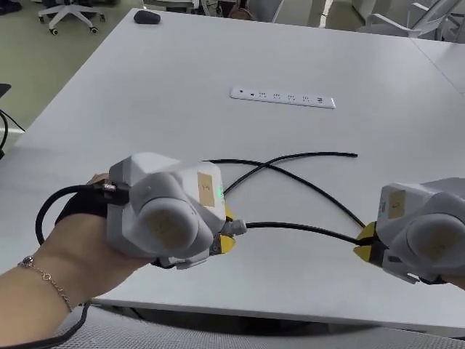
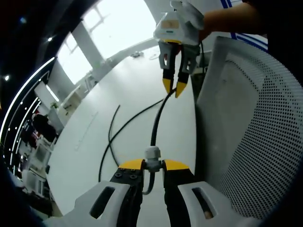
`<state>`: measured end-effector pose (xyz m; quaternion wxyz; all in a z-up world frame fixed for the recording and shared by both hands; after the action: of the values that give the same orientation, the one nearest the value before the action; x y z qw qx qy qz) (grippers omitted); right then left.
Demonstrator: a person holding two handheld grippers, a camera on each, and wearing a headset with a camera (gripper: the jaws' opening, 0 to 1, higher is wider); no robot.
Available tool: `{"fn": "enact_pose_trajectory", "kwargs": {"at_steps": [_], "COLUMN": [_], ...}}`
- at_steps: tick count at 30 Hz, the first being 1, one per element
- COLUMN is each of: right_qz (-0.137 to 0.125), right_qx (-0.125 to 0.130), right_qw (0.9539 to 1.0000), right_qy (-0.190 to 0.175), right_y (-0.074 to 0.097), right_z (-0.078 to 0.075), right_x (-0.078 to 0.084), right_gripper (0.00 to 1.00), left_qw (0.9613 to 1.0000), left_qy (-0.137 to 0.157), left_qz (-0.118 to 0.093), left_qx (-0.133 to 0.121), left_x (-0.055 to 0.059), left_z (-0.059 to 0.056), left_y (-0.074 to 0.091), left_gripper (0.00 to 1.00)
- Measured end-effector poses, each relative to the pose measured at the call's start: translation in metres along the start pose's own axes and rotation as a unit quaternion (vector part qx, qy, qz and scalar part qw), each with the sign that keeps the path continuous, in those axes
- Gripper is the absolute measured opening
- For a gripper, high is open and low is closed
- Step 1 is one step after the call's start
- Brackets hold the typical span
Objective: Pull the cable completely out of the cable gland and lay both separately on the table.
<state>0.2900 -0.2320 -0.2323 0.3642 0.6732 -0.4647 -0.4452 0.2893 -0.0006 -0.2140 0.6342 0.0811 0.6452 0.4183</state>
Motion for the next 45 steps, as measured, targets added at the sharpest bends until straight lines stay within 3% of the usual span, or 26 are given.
{"fn": "enact_pose_trajectory", "kwargs": {"at_steps": [2,5,7,10,13,17,25,32,38,42,45], "right_qz": [-0.015,-0.067,-0.085,-0.094,-0.122,-0.125,-0.11,-0.115,-0.105,-0.07,-0.062], "right_qx": [0.014,0.027,0.035,0.052,0.062,0.061,0.056,0.062,0.066,0.072,0.074], "right_qw": [0.9998,0.9974,0.9958,0.9941,0.9904,0.9901,0.992,0.9912,0.9922,0.9947,0.9953], "right_qy": [0.009,0.004,0.007,0.016,0.023,0.016,0.027,0.024,0.014,0.022,0.015], "right_y": [0.002,0.001,0.001,0.001,0.003,0.0,-0.006,-0.005,-0.002,-0.002,0.0], "right_z": [-0.003,-0.009,-0.012,-0.016,-0.018,-0.02,-0.019,-0.017,-0.017,-0.016,-0.015], "right_x": [-0.016,-0.043,-0.057,-0.072,-0.092,-0.102,-0.105,-0.102,-0.088,-0.076,-0.067], "right_gripper": [0.18,0.18,0.2,0.2,0.17,0.09,0.03,0.03,0.03,0.03,0.03], "left_qw": [1.0,0.9998,0.9995,0.9979,0.9943,0.991,0.9884,0.9876,0.9895,0.9894,0.9896], "left_qy": [0.002,-0.019,-0.03,-0.061,-0.101,-0.127,-0.146,-0.152,-0.137,-0.136,-0.132], "left_qz": [-0.002,0.007,0.006,0.009,0.016,0.028,0.028,0.026,0.026,0.033,0.036], "left_qx": [0.001,-0.005,-0.009,-0.021,-0.029,-0.029,-0.03,-0.028,-0.036,-0.039,-0.046], "left_x": [0.0,0.0,-0.001,-0.003,-0.004,-0.004,-0.006,-0.008,-0.005,-0.003,-0.002], "left_z": [0.0,-0.002,-0.003,-0.005,-0.006,-0.01,-0.012,-0.013,-0.007,-0.005,-0.003], "left_y": [0.0,-0.002,-0.002,-0.002,-0.003,-0.007,-0.007,-0.005,-0.003,-0.004,-0.002], "left_gripper": [0.16,0.16,0.16,0.16,0.16,0.16,0.16,0.16,0.16,0.16,0.16]}}
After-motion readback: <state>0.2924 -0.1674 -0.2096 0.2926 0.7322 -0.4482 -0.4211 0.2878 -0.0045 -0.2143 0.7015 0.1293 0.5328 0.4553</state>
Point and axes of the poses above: the centre of the closed fingertips' face, and the gripper's own axes: y roughly backward along the fingers, z roughly to its left, x roughly out of its underside, the point moved 10 cm from there along y, roughly backward along the fingers, and after that the axes turned 15 degrees about y, right-handed, at the moved point
